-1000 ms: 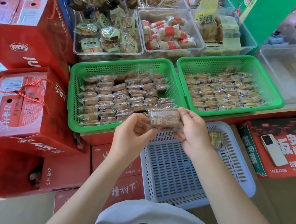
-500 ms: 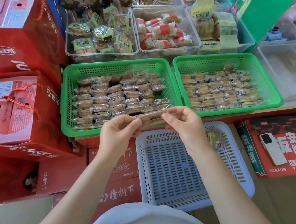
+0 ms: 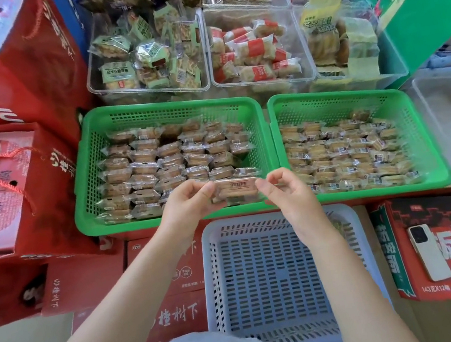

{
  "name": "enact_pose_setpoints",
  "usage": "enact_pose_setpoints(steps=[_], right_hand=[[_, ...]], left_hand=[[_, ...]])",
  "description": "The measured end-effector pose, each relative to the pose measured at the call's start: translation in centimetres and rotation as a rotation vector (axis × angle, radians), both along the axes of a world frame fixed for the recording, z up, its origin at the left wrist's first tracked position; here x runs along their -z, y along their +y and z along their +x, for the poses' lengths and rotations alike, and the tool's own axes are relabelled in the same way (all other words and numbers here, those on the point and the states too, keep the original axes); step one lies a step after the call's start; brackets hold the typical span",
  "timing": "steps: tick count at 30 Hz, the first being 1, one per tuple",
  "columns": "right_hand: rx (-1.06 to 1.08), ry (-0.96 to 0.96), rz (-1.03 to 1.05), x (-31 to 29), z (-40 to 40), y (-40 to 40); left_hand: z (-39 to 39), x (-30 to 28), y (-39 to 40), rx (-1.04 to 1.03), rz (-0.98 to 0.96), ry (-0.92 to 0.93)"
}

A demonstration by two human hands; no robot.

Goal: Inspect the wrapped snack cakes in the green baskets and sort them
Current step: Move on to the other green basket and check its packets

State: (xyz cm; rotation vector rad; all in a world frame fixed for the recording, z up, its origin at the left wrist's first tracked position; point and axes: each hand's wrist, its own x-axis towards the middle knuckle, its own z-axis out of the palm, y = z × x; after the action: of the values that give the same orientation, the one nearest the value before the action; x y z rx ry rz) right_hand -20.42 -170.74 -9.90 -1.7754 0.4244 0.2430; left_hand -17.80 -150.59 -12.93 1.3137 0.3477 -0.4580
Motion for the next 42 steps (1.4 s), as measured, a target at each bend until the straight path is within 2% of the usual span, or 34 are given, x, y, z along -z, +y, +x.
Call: enact_pose_setpoints(steps=[3,5,8,10,12,14,17,22,25,30,35,38,42], right_hand=[[-0.062,0.064,0.016,0.4,2.5,-1.4],[-0.054,0.058,-0.014,0.9,4.3,-2.0],[-0.024,-0.015,-0.19,1.8,7.0,-2.6],[-0.036,-0.128,-0.429,2.3,8.5,-2.8],[-0.08,-0.221,-0.63,3.0,9.8,-2.7],[-0.143,-0.24,-0.751,4.3,10.6,-2.1],[-0.207,-0.258,-0.816,6.6,11.2,-1.3],[-0.252,-0.227,-0.863,8.7,11.5,-0.5],[-0.3,-0.204,-0.879,9.4,11.6,0.1],[-0.296,-0.14,-0.712,10.5,12.2,0.2],[-0.279,-0.173,-0.748,10.9,12.5,0.4],[-0.334,-0.194,-0.85,11.4,12.2,0.3],[-0.447,-0.245,-0.998,12.1,11.1,0.4]], left_hand=[[2.4,0.9,-1.1,0.033,-0.003,0.019],[4.1,1.5,-2.1,0.051,0.091,0.016],[6.8,3.4,-3.1,0.18,0.546,-0.208],[8.6,5.1,-3.5,0.307,0.833,-0.42],[10.1,6.8,-3.7,0.44,1.023,-0.586],[11.4,7.9,-4.0,0.55,1.137,-0.65],[12.4,9.0,-4.3,0.633,1.208,-0.635],[12.9,9.9,-4.5,0.602,1.236,-0.646],[13.0,10.1,-4.5,0.598,1.268,-0.723],[12.8,9.5,-4.6,0.526,1.215,-0.814],[12.1,9.6,-4.9,0.548,1.151,-0.813],[10.8,10.8,-4.6,0.618,1.262,-0.876],[9.5,11.4,-4.0,0.791,1.417,-0.797]])
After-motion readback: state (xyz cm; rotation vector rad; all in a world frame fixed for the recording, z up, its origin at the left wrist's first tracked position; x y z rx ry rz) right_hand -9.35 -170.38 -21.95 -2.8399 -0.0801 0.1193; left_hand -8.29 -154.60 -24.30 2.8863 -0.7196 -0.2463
